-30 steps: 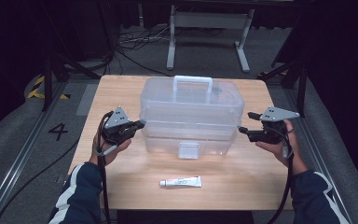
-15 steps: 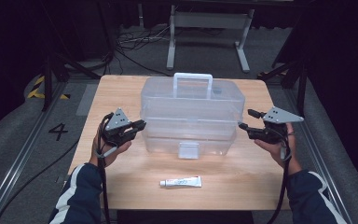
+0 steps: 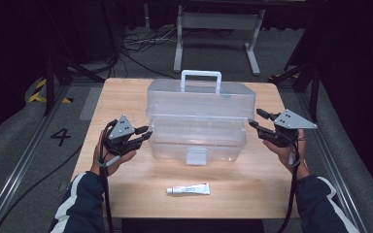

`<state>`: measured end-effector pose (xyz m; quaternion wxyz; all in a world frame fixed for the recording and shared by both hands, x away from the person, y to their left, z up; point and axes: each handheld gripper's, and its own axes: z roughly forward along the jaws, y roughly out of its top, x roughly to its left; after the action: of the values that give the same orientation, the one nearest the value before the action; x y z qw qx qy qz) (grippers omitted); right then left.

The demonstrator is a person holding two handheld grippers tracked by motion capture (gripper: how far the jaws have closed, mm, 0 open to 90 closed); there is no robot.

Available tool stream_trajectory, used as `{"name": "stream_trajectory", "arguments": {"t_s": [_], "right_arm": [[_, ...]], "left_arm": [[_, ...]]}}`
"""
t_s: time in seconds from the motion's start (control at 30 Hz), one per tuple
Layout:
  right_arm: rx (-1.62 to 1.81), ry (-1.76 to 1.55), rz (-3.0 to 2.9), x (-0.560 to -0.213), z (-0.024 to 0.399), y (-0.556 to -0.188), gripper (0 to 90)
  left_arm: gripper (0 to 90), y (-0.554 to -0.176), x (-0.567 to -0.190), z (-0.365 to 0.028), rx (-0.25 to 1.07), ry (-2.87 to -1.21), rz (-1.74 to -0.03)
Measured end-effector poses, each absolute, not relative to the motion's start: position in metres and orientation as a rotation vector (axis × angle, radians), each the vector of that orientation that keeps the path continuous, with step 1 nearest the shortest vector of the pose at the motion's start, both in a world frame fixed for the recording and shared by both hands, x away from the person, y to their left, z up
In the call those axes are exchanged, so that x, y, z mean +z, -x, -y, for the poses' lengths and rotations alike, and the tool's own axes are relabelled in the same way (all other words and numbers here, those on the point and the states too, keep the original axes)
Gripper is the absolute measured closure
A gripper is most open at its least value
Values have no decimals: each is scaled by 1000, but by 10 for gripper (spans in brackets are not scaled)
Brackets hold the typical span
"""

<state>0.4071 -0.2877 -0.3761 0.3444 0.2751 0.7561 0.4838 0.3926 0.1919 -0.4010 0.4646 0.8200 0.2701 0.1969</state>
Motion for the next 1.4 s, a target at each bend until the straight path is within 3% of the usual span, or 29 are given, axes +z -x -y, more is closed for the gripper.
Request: {"name": "stream_trajectory", "arguments": {"t_s": [0.37, 1.4], "right_arm": [[1317, -677, -1921, -371, 284, -412, 677], [1249, -823, -1740, -350, 265, -427, 763]], "left_arm": [[648, -385, -400, -189, 445, -2030, -615], [559, -380, -400, -151, 388, -2103, -461]]}}
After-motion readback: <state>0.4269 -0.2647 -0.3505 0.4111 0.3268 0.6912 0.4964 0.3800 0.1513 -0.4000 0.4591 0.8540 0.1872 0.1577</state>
